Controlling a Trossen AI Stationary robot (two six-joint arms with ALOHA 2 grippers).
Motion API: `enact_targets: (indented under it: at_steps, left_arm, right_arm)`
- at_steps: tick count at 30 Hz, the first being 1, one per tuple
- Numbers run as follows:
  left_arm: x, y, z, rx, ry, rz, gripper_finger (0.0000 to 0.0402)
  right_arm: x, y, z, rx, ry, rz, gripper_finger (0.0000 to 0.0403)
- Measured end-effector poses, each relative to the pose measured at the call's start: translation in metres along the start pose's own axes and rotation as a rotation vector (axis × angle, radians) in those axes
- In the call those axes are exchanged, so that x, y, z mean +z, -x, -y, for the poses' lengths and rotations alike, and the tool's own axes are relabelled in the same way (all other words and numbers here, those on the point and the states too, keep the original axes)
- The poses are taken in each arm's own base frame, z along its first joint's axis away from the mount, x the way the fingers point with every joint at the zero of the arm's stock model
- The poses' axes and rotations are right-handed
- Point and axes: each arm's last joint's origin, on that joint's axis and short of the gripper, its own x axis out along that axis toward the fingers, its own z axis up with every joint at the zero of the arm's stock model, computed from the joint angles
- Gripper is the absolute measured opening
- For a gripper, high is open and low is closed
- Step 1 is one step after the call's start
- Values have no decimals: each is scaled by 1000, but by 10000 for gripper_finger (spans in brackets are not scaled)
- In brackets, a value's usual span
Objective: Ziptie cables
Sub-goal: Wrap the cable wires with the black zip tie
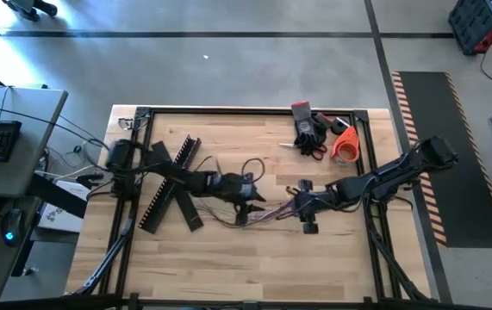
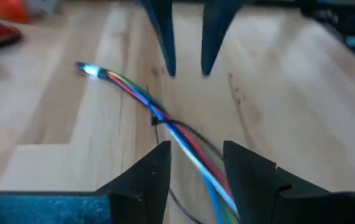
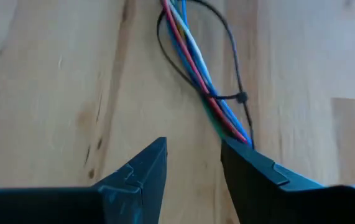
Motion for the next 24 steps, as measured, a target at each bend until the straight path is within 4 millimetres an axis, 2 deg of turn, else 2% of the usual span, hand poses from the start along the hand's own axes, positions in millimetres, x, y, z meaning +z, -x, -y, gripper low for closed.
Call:
enact_targets:
  at_steps: [3, 7, 11, 18, 24]
  left_arm:
    - [-7, -20, -8, -48, -91, -29, 131]
    - [-17, -43, -17, -4, -132, -148, 131]
    - [-12, -55, -21, 36, -185, -228, 131]
    - [-4, -54, -17, 64, -224, -250, 114]
    - [10, -46, -10, 120, -323, -232, 33]
  right_arm:
    - [-1, 5, -10, -81, -12, 40, 139]
    - [-1, 8, -19, -173, -25, 98, 139]
    - [-3, 9, -25, -180, -37, 108, 139]
    - [-4, 12, -30, -250, -35, 148, 139]
    - [-2, 11, -33, -258, -50, 181, 139]
